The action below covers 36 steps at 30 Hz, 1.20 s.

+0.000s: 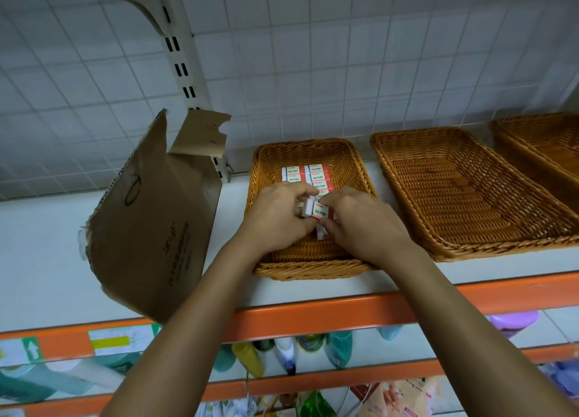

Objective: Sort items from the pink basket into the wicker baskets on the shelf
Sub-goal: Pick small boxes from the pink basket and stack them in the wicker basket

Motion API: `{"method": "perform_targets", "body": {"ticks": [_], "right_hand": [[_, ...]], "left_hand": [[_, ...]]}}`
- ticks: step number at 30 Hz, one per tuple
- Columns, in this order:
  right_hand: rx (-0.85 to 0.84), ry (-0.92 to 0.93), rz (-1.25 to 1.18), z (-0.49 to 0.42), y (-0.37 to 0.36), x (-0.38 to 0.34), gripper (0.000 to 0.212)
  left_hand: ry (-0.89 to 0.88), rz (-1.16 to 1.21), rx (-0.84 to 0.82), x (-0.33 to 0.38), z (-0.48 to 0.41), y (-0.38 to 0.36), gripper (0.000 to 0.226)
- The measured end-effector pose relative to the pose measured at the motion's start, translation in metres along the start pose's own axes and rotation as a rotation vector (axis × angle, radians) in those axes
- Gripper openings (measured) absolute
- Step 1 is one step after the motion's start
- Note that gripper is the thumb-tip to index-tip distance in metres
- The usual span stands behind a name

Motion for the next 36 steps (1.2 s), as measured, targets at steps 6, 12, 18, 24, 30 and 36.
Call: {"method": "perform_targets", "body": {"ticks": [6,12,18,24,30,36], "right_hand": [[-0.039,-0.016,0.011,0.001,-0.003,0.001,0.042],[-0.094,-0.017,0.136,0.0,-0.007,-0.002,0.042],[-0.084,-0.013,0.165,0.0,-0.007,-0.002,0.037],[-0.07,-0.017,0.18,0.0,-0.006,-0.004,0.037],[-0.074,-0.016,0.188,0.0,-0.006,-0.004,0.034],[-0.079,-0.016,0.173,0.0,-0.006,-0.004,0.034]], "left_hand": [[-0.114,-0.336,0.016,0.001,0.002,0.004,0.034],[-0.087,-0.468,-0.063,-0.008,0.009,0.002,0.041],[-0.131,-0.546,-0.032,-0.01,0.011,-0.003,0.037],[-0.133,-0.522,-0.057,-0.01,0.012,-0.004,0.037],[-0.123,-0.488,-0.07,-0.01,0.013,-0.005,0.037],[-0.119,-0.478,-0.069,-0.009,0.014,-0.004,0.04]]}}
Point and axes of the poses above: each hand's wrist, its own z-axis away from the middle knuckle, its own y-axis out of the back of the hand, x = y × z, the point moved 3 cm from there along -z, towards the middle knuckle, and after that the axes turned 10 degrees about x, right-handed, at the moved point
